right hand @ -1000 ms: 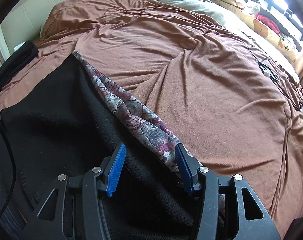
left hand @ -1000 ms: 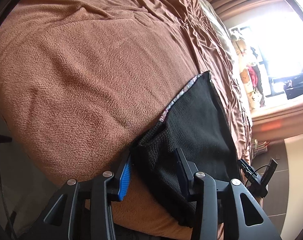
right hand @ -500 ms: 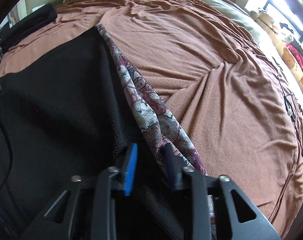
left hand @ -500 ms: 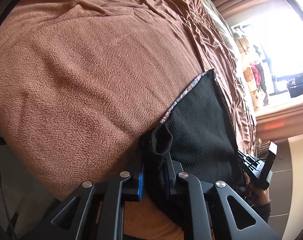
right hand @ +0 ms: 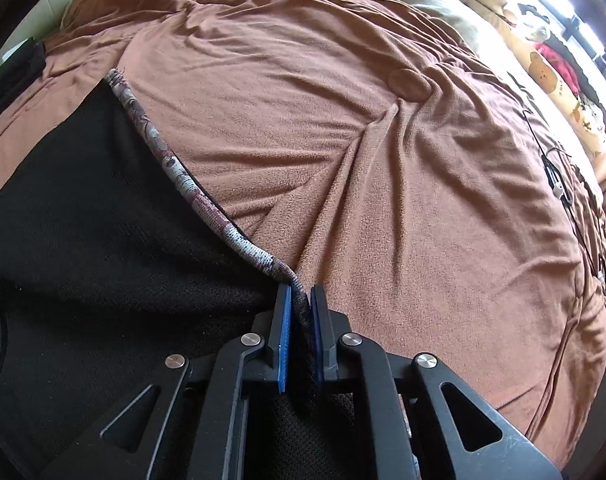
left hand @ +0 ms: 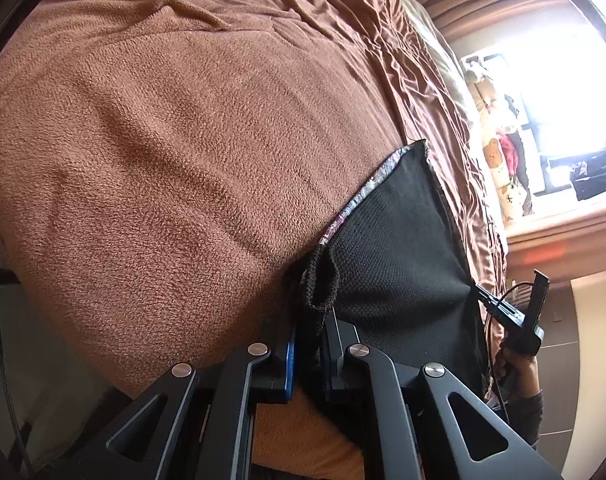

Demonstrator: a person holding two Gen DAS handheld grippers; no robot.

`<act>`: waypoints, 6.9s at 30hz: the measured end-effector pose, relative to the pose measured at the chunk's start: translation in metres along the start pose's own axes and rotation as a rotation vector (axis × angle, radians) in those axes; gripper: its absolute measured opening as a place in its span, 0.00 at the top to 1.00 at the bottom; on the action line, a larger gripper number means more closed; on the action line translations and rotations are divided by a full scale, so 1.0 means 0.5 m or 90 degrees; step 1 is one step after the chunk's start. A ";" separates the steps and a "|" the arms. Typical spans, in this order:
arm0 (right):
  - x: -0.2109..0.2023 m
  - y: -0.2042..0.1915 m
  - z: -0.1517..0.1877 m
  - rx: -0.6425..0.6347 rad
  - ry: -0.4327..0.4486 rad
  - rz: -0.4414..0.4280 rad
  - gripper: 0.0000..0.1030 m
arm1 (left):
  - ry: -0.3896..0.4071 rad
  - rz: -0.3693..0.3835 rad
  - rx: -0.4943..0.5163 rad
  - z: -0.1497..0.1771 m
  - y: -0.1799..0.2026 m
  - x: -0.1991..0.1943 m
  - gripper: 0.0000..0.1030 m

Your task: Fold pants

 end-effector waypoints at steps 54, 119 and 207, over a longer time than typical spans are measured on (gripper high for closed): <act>-0.329 0.123 0.253 0.261 0.069 0.093 0.42 | -0.045 0.080 -0.042 0.045 0.035 0.008 0.62; -0.312 -0.278 0.263 0.349 0.081 -0.042 0.80 | -0.007 0.215 -0.031 0.046 0.042 -0.053 0.95; -0.010 -0.094 0.029 0.395 0.010 -0.021 0.94 | -0.009 0.155 -0.113 0.044 0.002 -0.029 0.95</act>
Point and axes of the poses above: each gripper's, at about its wrist camera, not at the fingertips, and x roughly the way its jaws point, y to its right, z to its underside, the point moved 10 cm from there along x, roughly the way its jaws point, and after that the axes turned 13 degrees about y, right-handed, at the moved point
